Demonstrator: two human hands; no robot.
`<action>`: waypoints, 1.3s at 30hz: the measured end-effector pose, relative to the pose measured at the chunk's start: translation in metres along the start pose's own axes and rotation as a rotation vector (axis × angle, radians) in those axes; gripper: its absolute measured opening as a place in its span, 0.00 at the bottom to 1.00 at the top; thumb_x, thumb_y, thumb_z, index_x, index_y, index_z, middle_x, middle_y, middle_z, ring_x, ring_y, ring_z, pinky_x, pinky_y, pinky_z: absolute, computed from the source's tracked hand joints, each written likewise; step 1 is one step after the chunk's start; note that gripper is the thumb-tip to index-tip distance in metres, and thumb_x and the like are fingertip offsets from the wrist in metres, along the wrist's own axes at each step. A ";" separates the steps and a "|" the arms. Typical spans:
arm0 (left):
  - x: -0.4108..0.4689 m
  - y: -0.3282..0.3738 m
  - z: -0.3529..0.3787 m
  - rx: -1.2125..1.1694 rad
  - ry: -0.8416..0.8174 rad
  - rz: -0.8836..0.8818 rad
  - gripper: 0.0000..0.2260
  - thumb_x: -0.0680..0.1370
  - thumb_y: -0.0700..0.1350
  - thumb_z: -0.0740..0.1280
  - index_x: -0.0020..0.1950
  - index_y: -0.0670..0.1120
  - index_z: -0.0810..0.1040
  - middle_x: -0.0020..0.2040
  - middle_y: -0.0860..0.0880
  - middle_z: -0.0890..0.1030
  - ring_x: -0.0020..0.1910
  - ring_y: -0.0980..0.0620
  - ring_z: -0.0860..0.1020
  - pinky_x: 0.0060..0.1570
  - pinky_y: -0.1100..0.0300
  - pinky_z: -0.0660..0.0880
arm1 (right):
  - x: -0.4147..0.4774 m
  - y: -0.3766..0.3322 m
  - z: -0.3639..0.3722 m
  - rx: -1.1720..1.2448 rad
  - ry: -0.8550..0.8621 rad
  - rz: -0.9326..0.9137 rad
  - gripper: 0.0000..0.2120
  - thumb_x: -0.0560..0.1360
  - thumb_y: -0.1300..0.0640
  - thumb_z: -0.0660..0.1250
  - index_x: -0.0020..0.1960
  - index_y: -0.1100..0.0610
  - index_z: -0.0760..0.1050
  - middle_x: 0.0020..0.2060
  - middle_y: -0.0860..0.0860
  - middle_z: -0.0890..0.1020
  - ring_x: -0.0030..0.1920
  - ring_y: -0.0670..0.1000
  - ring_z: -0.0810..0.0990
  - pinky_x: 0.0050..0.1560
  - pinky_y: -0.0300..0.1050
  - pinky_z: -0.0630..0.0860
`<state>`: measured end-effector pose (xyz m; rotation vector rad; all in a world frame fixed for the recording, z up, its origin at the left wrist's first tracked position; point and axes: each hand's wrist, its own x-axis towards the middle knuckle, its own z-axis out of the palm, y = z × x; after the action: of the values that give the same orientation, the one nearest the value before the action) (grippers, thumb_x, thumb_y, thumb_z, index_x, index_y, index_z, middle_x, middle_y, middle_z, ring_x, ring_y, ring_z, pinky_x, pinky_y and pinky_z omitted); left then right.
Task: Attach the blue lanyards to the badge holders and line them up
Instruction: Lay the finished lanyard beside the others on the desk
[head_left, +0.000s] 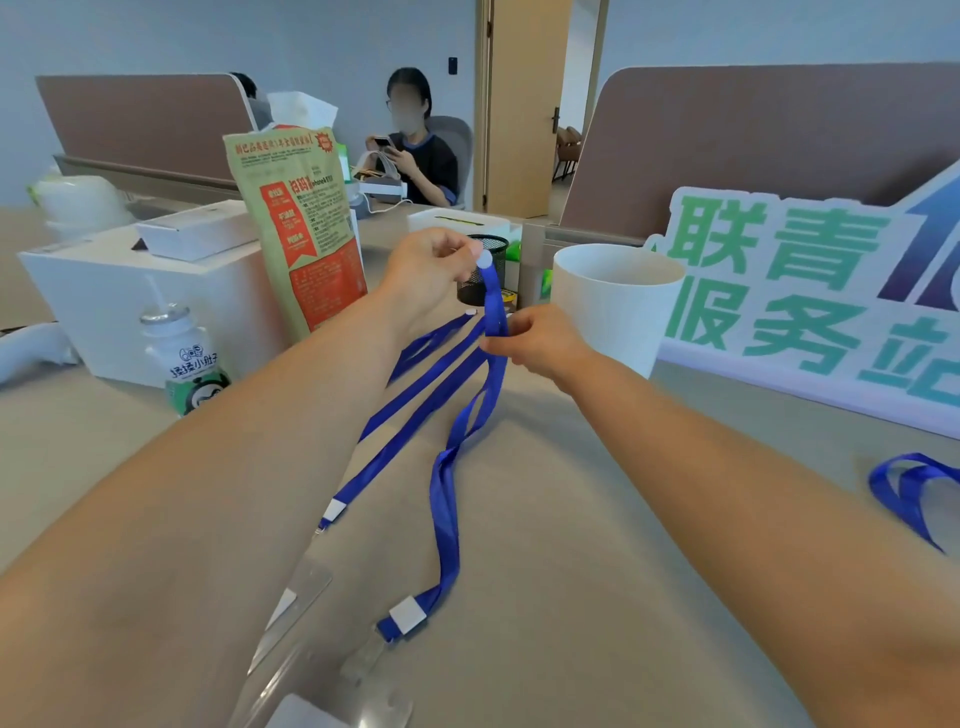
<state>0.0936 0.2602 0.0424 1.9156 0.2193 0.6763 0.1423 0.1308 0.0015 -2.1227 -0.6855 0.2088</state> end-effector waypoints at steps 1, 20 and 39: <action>0.001 0.001 0.000 -0.004 -0.006 -0.003 0.03 0.78 0.47 0.65 0.46 0.48 0.76 0.37 0.53 0.77 0.38 0.59 0.74 0.38 0.68 0.67 | 0.000 0.002 0.003 0.014 0.013 0.013 0.07 0.73 0.55 0.69 0.45 0.59 0.80 0.40 0.51 0.79 0.37 0.47 0.75 0.37 0.38 0.72; 0.016 -0.008 -0.001 0.029 -0.030 0.076 0.06 0.76 0.44 0.67 0.51 0.45 0.80 0.41 0.54 0.78 0.39 0.63 0.75 0.38 0.75 0.70 | 0.016 -0.006 0.007 0.390 0.341 -0.200 0.09 0.72 0.55 0.70 0.46 0.60 0.82 0.36 0.50 0.80 0.36 0.43 0.76 0.38 0.32 0.72; -0.029 -0.044 -0.002 -0.358 -0.452 -0.304 0.17 0.81 0.53 0.52 0.53 0.47 0.77 0.39 0.51 0.82 0.45 0.53 0.82 0.51 0.58 0.76 | 0.041 -0.041 -0.029 0.593 0.302 -0.079 0.11 0.80 0.61 0.57 0.39 0.54 0.68 0.35 0.51 0.78 0.29 0.45 0.75 0.27 0.33 0.72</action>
<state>0.0751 0.2683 -0.0062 1.5937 0.0905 0.0621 0.1710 0.1517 0.0555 -1.5136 -0.4538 0.0358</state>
